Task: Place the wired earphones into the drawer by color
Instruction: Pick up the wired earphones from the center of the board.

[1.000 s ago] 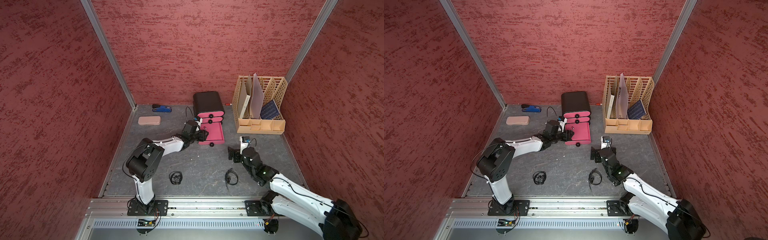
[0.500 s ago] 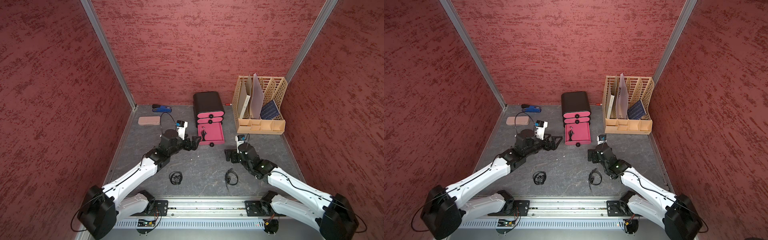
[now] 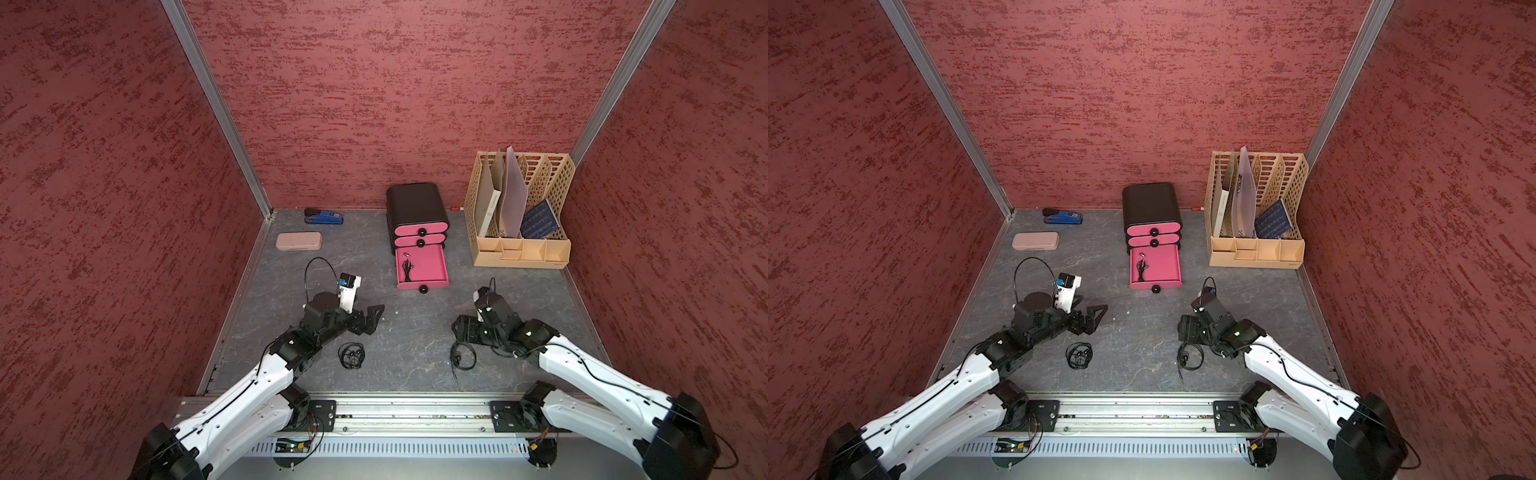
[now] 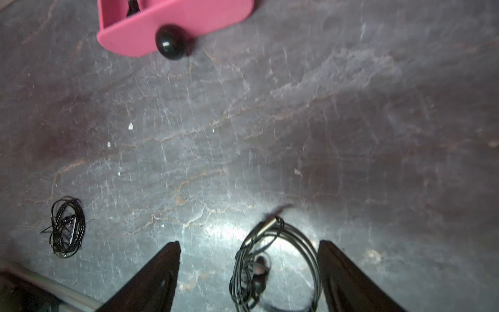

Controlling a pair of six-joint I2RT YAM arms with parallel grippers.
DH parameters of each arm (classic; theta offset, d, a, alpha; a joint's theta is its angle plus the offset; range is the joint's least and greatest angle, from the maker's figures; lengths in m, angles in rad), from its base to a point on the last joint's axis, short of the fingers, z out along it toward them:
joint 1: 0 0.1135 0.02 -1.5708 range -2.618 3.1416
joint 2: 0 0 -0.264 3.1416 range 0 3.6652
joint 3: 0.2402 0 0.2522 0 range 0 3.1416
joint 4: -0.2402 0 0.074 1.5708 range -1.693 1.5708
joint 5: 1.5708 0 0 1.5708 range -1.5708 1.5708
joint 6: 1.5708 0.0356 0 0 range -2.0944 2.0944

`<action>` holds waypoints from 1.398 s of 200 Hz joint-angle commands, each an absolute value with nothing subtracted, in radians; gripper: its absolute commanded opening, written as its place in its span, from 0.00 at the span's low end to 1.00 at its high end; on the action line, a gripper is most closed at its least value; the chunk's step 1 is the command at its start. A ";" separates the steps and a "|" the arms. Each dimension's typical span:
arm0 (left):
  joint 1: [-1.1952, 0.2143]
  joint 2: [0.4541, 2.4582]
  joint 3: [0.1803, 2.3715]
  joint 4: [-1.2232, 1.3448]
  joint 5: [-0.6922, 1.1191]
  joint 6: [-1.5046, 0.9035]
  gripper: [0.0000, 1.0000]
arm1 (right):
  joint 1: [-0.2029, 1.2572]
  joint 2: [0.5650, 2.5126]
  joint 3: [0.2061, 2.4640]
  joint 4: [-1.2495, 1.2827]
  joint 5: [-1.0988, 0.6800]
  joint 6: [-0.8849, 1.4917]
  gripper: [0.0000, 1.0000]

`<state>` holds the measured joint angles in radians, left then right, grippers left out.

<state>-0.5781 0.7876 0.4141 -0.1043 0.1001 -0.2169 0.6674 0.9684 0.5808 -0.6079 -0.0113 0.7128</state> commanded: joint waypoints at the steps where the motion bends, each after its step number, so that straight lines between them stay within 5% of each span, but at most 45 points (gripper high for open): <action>1: -0.581 0.771 0.396 -0.044 0.086 -0.182 1.00 | 0.697 0.957 0.584 -0.685 -0.052 0.809 0.82; 111: -0.581 0.771 0.394 -0.048 0.095 -0.184 1.00 | 0.870 1.196 0.639 -0.658 0.024 0.846 0.66; 279: -0.581 0.781 0.393 -0.044 0.090 -0.183 1.00 | 0.909 1.367 0.705 -0.668 0.165 0.838 0.41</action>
<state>-0.5789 0.7826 0.3946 -0.0654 0.0982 -0.2008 0.8982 1.3510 0.6685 -0.6533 0.1062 0.8379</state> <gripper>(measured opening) 0.996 0.410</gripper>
